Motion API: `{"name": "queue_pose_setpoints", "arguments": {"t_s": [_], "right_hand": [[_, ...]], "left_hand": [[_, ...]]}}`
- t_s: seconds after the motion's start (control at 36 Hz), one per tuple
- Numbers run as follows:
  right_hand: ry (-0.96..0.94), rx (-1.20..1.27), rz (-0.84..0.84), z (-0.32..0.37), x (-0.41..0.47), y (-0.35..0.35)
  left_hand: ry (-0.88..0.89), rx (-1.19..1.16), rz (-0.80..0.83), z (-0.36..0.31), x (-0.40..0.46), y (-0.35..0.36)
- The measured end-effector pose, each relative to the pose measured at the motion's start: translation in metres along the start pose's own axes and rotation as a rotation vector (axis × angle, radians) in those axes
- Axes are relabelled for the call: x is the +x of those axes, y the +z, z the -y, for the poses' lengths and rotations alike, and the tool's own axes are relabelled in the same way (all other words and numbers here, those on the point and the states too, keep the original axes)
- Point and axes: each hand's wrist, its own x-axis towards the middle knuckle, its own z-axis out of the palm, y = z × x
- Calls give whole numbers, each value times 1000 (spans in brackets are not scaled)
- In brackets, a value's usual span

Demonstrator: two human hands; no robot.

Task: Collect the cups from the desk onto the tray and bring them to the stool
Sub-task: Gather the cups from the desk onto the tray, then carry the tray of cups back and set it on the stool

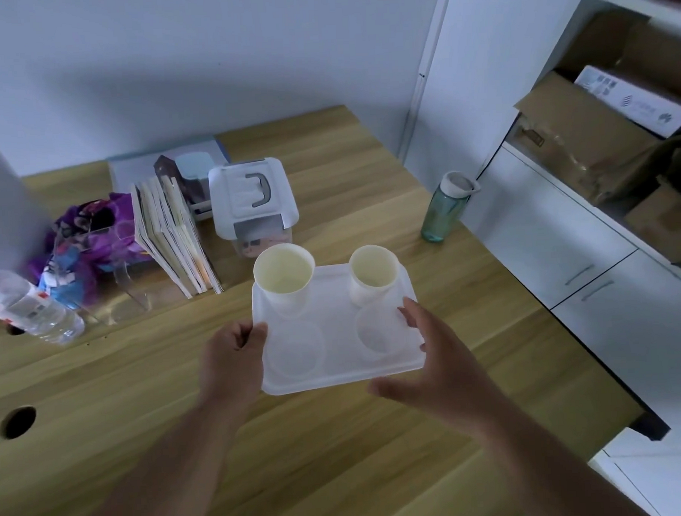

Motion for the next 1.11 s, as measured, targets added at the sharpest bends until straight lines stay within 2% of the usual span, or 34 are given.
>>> {"name": "queue_pose_setpoints", "arguments": {"t_s": [0.06,0.11,0.19,0.25,0.31,0.39,0.5,0.72,0.94,1.11], "right_hand": [[-1,16,14,-4,-13,-14],[-11,120,-50,-8,-22,-29],[80,369,-368,-12,-14,-43],[254,333,-486,-18,2,-50],[369,290,-413,-27,19,-49],[419,325,-294,-38,27,-46],[397,404,-327,-45,17,-53],[379,387,-512,-67,-31,-77],[429,402,-724,-86,-110,-85],[564,433,-896,-102,-192,-89]], "left_hand": [[0,-10,11,-2,-2,0],[0,-11,14,-4,-4,1],[10,-7,16,-7,-7,3],[12,-13,23,-10,-13,7],[10,-27,33,-15,-19,10],[22,-44,49,-25,-31,18],[34,-35,66,-37,-46,28],[86,31,144,-53,-79,51],[181,36,318,-68,-116,73],[269,68,503,-74,-163,101]]}}
